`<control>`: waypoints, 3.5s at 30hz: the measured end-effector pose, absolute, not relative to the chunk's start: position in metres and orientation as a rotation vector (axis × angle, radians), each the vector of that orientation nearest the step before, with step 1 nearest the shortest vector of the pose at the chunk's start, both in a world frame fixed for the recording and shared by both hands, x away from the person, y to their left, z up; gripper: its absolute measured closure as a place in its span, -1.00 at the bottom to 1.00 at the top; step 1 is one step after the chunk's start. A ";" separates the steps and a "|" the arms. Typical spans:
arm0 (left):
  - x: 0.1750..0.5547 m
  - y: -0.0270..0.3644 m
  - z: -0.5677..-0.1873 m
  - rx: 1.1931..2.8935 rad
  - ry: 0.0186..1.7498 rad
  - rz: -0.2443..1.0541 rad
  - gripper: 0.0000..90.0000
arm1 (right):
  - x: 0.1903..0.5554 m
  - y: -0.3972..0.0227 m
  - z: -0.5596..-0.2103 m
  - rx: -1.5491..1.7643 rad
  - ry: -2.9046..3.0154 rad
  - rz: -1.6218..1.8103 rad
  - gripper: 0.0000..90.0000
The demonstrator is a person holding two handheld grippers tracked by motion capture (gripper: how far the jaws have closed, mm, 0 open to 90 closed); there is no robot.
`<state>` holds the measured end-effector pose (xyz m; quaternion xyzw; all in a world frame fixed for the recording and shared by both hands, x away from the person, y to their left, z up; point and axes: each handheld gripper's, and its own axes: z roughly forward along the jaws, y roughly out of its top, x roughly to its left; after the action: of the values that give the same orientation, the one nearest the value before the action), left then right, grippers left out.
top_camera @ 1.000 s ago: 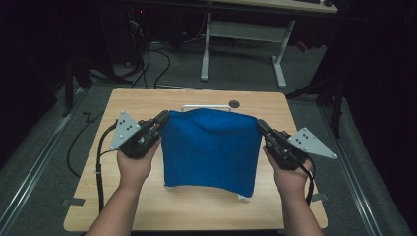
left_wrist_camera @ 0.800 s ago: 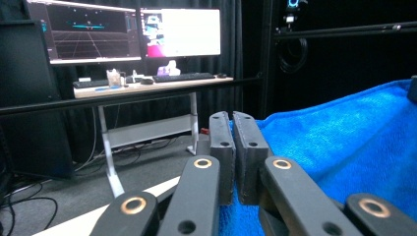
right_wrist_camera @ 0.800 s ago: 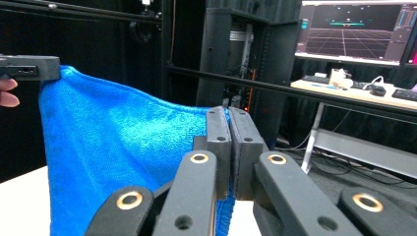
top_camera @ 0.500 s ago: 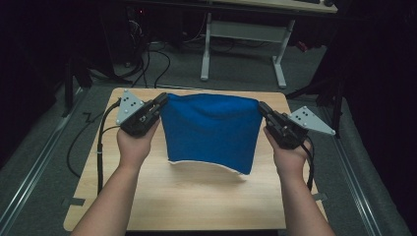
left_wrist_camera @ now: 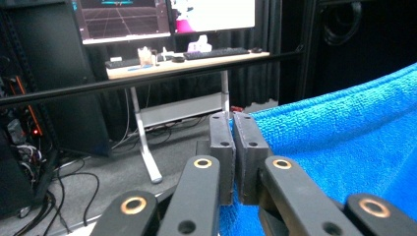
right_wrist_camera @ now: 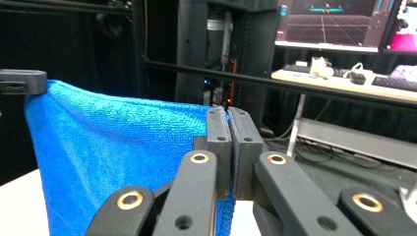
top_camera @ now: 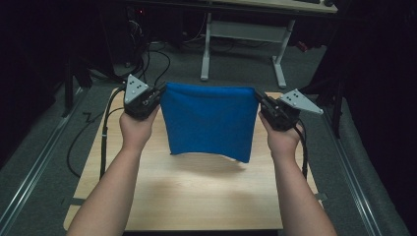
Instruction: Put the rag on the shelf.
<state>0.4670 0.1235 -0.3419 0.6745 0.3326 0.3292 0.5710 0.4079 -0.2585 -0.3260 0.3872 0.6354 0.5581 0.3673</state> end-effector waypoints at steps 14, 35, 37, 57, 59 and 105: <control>0.510 0.112 -0.355 1.659 0.860 0.752 0.96 | 0.459 -0.259 -0.337 1.087 1.665 1.340 0.98; 0.523 0.113 -0.432 1.843 0.961 0.593 0.95 | 0.485 -0.253 -0.417 1.232 1.877 1.185 0.98; 0.522 0.114 -0.440 1.852 0.968 0.572 0.95 | 0.485 -0.251 -0.424 1.231 1.888 1.176 0.98; 0.515 0.117 -0.483 1.893 1.011 0.475 0.95 | 0.487 -0.248 -0.462 1.299 1.950 1.152 0.98; 0.515 0.117 -0.485 1.899 1.018 0.459 0.95 | 0.487 -0.248 -0.465 1.292 1.948 1.151 0.98; 0.502 0.156 -0.482 1.783 1.156 0.521 0.12 | 0.467 -0.283 -0.459 1.345 1.872 1.105 0.45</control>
<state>0.5021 0.1558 -0.4822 0.7239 0.4693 0.2116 0.4592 0.4674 -0.2827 -0.4591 0.5038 0.7012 0.4139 0.2883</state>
